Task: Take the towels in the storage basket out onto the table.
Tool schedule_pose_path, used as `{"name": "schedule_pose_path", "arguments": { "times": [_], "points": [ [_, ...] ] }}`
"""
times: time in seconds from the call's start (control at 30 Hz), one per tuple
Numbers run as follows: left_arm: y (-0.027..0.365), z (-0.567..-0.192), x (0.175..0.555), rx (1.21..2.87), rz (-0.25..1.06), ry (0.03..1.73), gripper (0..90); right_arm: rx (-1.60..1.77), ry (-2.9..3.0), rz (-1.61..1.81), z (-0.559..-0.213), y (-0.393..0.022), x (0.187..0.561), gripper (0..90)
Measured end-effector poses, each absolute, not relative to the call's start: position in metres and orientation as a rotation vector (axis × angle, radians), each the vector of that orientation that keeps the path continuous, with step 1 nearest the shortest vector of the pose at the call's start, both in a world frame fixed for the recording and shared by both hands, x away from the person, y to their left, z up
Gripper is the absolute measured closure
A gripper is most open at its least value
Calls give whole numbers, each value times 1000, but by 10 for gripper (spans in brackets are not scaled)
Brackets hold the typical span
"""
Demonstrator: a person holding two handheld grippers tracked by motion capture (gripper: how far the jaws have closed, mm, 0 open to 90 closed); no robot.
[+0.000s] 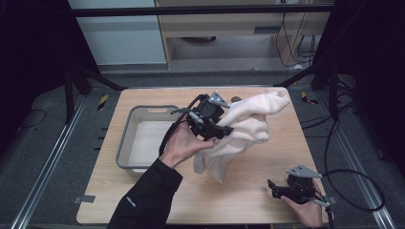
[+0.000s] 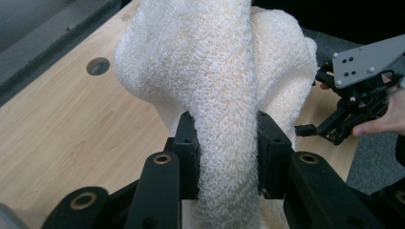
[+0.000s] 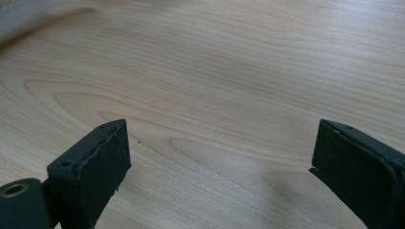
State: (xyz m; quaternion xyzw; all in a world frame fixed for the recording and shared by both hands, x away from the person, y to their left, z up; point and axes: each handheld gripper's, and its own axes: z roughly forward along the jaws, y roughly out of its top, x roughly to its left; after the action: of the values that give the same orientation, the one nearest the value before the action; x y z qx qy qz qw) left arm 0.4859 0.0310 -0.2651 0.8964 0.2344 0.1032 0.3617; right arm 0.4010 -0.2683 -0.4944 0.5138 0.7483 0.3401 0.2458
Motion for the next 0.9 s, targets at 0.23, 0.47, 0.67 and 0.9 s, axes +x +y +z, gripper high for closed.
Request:
{"name": "schedule_pose_path", "arguments": {
  "times": [0.23,0.47,0.67,0.9],
  "points": [
    [27,-281,489,2319,248,605,670,1415,2041,933,-494,-268,401,58],
    [24,-304,495,2328,217,606,667,1415,2040,931,-494,-268,401,58],
    [22,-323,500,2322,211,628,658,1417,2040,933,-494,-269,401,57],
    [26,-347,506,2361,207,673,648,1416,2041,933,-495,-268,401,57]
  ]
}}
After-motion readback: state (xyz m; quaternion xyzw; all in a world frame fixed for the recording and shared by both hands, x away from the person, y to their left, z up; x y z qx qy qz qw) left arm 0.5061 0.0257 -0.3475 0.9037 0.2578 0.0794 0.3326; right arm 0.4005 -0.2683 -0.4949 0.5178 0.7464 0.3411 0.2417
